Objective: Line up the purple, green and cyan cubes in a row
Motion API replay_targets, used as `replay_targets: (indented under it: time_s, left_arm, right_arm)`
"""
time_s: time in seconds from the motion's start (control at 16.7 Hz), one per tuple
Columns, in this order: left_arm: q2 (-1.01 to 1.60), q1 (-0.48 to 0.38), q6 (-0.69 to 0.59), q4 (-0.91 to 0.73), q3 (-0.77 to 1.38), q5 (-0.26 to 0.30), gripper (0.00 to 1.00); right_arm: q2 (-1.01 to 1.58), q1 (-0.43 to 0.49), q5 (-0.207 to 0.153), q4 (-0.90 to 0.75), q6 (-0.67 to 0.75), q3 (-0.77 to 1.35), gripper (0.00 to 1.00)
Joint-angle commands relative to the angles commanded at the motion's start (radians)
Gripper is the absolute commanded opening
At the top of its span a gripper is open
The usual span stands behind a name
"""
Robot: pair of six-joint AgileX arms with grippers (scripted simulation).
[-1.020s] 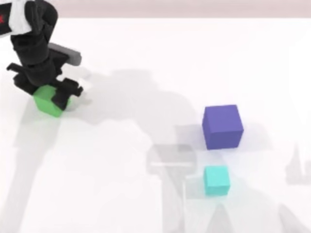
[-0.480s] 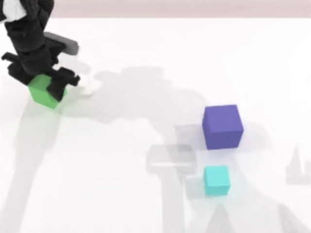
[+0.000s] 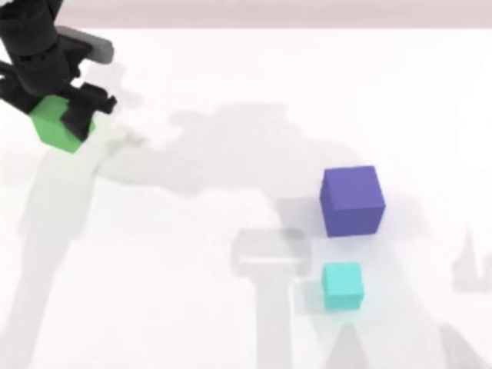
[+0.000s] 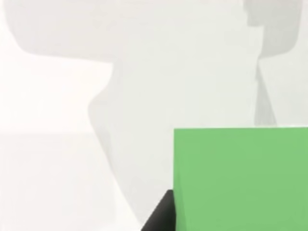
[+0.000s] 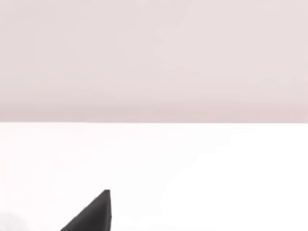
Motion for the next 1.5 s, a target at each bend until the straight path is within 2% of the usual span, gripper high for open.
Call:
replay_targets:
  time_s: [0.18,0.42,0.9,1.08,1.26,1.5]
  left_arm:
    - [-0.006,-0.026,-0.032,0.002,-0.004,0.0,0.0]
    - [-0.036,-0.16,-0.219,0.007,-0.04,-0.003,0.0]
    - [-0.145,-0.578,-0.93,0.023,-0.198,-0.012,0.0]
    - [-0.193,-0.715,-1.137,0.037,-0.254,-0.017,0.0]
    - [-0.23,-0.801,-1.249,0.051,-0.289,-0.023,0.0]
    - [-0.239,-0.819,-1.27,0.054,-0.297,-0.025,0.0]
  right_arm:
    - [0.0,0.0,0.0,0.0,0.0,0.0,1.0]
    - [0.0,0.0,0.0,0.0,0.0,0.0,1.0]
    - [0.0,0.0,0.0,0.0,0.0,0.0,1.0]
    - [0.0,0.0,0.0,0.0,0.0,0.0,1.0]
    - [0.0,0.0,0.0,0.0,0.0,0.0,1.0]
    - [0.0,0.0,0.0,0.0,0.0,0.0,1.0]
